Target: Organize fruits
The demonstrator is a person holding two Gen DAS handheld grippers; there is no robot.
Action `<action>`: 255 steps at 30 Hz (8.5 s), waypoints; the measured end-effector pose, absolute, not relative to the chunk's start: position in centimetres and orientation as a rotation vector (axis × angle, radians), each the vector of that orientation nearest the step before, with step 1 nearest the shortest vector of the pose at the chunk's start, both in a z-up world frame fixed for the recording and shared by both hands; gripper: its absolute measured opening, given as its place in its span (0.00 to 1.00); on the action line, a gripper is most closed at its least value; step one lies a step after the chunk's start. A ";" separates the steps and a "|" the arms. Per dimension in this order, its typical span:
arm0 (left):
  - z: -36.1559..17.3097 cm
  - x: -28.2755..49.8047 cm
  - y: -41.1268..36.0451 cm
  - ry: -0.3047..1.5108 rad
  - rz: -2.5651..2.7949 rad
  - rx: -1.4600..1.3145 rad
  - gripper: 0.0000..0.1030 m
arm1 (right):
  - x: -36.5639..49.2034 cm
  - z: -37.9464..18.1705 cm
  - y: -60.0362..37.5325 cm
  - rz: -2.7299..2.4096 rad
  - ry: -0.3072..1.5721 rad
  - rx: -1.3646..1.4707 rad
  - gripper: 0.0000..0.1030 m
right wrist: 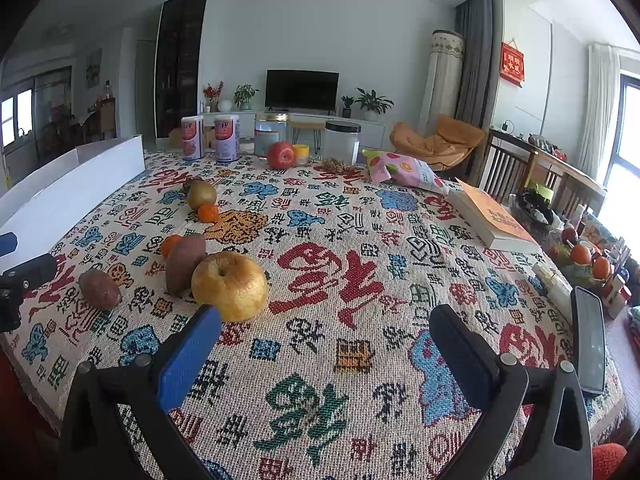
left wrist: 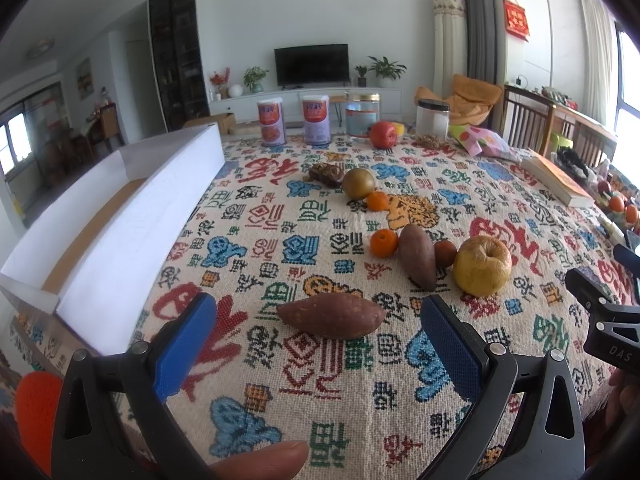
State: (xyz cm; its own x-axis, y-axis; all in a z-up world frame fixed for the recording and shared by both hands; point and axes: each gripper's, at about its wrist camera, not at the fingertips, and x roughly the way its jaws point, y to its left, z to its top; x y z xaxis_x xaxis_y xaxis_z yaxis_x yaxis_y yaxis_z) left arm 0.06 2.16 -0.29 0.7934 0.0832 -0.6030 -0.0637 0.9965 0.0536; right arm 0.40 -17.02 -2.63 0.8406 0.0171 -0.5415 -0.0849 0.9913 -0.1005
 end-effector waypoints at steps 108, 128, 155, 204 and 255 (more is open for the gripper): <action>-8.8 10.5 3.8 0.963 -0.053 0.024 1.00 | 4.2 -9.8 -19.3 0.042 0.969 -0.040 1.00; -7.1 10.2 6.9 1.081 -0.293 -0.348 0.98 | 4.2 -9.8 -19.0 0.042 0.971 -0.044 1.00; -7.6 9.4 10.0 1.051 -0.064 0.034 0.44 | 17.4 -3.1 1.5 0.724 1.072 -0.540 0.50; 5.2 6.8 17.5 0.723 -0.026 -0.192 0.94 | 15.2 4.2 1.2 0.507 0.813 -0.102 0.97; -8.5 16.2 5.5 0.942 -0.059 0.019 1.00 | 14.8 -9.1 -24.1 -0.057 0.956 0.009 1.00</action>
State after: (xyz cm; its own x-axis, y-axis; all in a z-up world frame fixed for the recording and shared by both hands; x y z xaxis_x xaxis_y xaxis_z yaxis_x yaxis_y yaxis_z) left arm 16.16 5.45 -8.53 0.5866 -0.0421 -0.8088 0.0583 0.9983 -0.0096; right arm 14.78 -24.09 -9.11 0.5753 -0.0442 -0.8168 0.0526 0.9985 -0.0170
